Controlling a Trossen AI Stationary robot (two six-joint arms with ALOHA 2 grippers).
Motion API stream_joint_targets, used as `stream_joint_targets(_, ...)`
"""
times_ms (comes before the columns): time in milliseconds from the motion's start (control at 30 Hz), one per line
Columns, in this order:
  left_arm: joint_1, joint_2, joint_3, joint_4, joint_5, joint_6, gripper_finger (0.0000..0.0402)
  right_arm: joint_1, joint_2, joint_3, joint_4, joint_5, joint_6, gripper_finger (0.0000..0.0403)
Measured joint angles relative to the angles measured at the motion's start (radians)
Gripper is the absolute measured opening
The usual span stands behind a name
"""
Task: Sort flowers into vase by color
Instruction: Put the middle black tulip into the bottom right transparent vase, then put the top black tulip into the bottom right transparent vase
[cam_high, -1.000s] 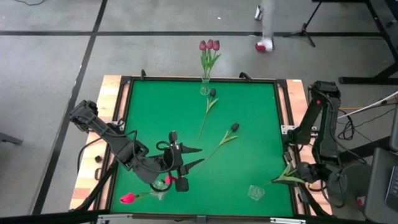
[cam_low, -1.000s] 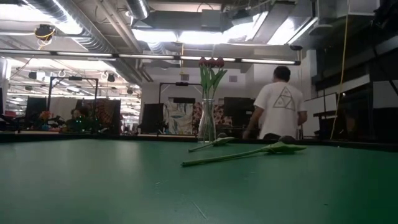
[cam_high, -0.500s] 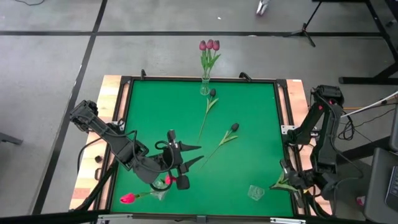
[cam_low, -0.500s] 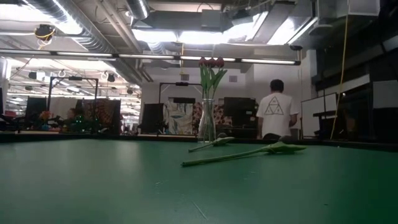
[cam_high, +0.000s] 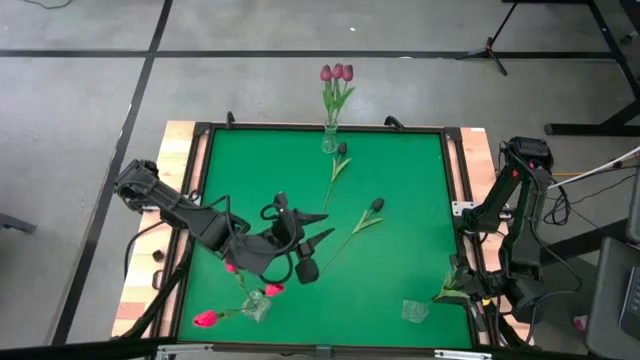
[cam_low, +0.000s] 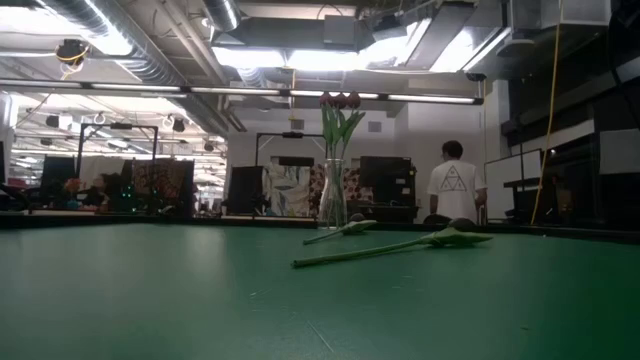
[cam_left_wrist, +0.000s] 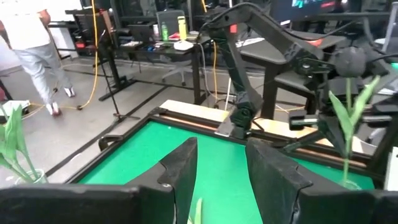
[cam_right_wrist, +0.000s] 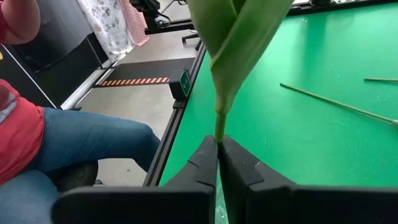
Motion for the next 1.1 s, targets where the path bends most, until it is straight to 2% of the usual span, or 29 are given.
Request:
stream_joint_targets(367,0.077,0.0,0.0,-0.008,0.047,-0.02,0.0135,0.0,0.0,0.0,-0.053,-0.002,0.062,0.009)
stream_joint_targets(533,0.107,0.001,0.0,-0.075,0.183,-0.083,0.0135,0.0,0.0,0.0,-0.047,-0.006,0.053,0.0114)
stream_joint_targets(767,0.21,0.045,-0.001,-0.169,0.329,-0.206,0.0135,0.0,-0.005,0.0,-0.042,0.011,0.053,0.0157)
stream_joint_targets(867,0.251,0.073,-0.001,-0.19,0.339,-0.202,0.0135,-0.017,-0.005,0.0,-0.041,0.006,0.053,0.018)
stream_joint_targets(1100,0.329,0.125,-0.001,-0.183,0.344,-0.253,0.0135,-0.084,-0.007,0.0,-0.043,-0.087,0.051,0.0214)
